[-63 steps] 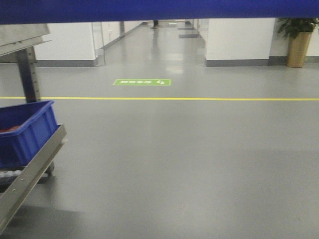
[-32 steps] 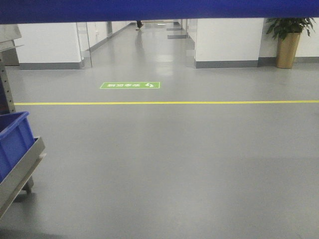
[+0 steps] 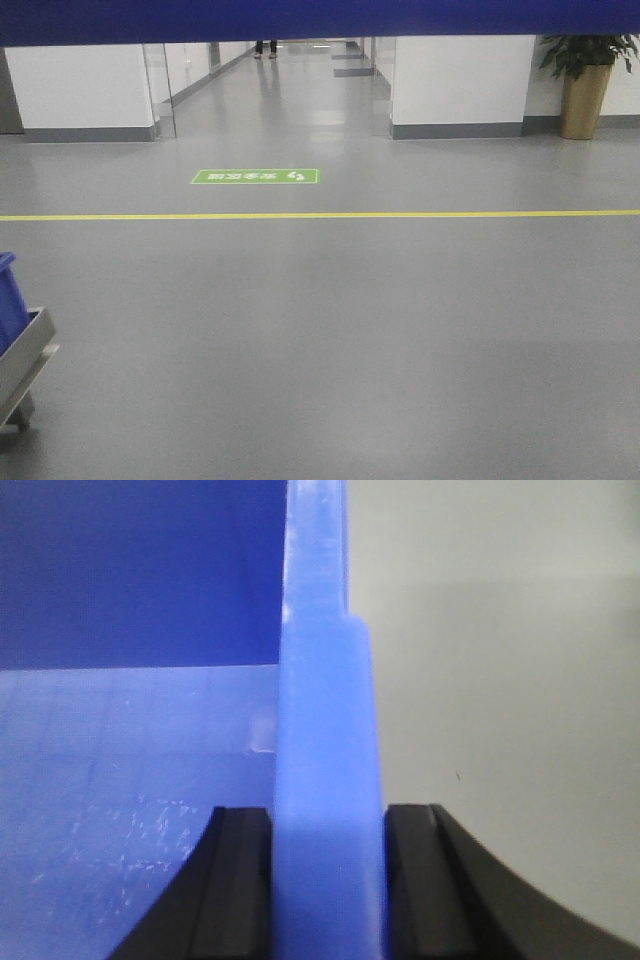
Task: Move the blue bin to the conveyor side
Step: 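Hold the blue bin with both grippers while turning toward the open floor, then hold the blue bin with both grippers while driving to the conveyor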
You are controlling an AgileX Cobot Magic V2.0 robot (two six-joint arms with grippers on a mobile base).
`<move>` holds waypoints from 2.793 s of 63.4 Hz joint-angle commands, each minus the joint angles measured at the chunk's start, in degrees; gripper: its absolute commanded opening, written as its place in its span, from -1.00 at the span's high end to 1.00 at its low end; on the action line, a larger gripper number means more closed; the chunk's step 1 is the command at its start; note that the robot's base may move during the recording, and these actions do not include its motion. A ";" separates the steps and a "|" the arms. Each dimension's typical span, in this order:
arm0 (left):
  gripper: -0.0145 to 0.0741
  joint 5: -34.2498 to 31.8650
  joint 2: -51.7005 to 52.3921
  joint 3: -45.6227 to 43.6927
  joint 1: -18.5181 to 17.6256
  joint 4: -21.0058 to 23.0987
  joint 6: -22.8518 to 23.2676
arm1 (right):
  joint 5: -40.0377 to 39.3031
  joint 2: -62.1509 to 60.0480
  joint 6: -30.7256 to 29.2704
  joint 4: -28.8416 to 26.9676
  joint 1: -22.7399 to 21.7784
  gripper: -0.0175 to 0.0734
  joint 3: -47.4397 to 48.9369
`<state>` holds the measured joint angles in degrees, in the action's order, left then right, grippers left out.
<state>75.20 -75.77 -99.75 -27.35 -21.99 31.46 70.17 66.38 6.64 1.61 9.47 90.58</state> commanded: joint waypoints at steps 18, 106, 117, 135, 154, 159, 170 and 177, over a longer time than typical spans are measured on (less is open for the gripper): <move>0.71 -6.14 1.06 -0.88 -0.19 0.61 0.68 | -6.34 -1.09 -0.07 -2.44 0.35 0.79 0.60; 0.71 -6.14 1.06 -0.88 -0.19 0.61 0.68 | -6.34 -0.98 -0.07 -2.44 0.35 0.79 0.60; 0.71 -6.14 1.06 -0.88 -0.19 0.38 0.68 | -6.34 -0.98 -0.07 -2.44 0.35 0.79 0.60; 0.71 -6.14 1.06 -0.88 -0.19 -0.24 0.68 | -6.34 -0.98 -0.07 -2.44 0.35 0.79 0.60; 0.71 -6.14 1.06 -0.88 -0.19 -0.24 0.68 | -6.34 -0.98 -0.07 -2.44 0.35 0.79 0.60; 0.71 -6.14 1.06 -0.88 -0.19 -0.24 0.68 | -6.34 -0.98 -0.07 -2.44 0.35 0.79 0.60; 0.71 -6.14 1.06 -0.88 -0.19 -0.24 0.68 | -6.34 -0.98 -0.07 -2.44 0.35 0.79 0.60; 0.71 -6.14 1.06 -0.88 -0.19 -0.46 0.68 | -6.34 -0.98 -0.07 -2.44 0.35 0.79 0.60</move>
<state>74.89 -75.66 -99.75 -27.35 -22.75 31.46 69.66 66.38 6.75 1.17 9.47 90.39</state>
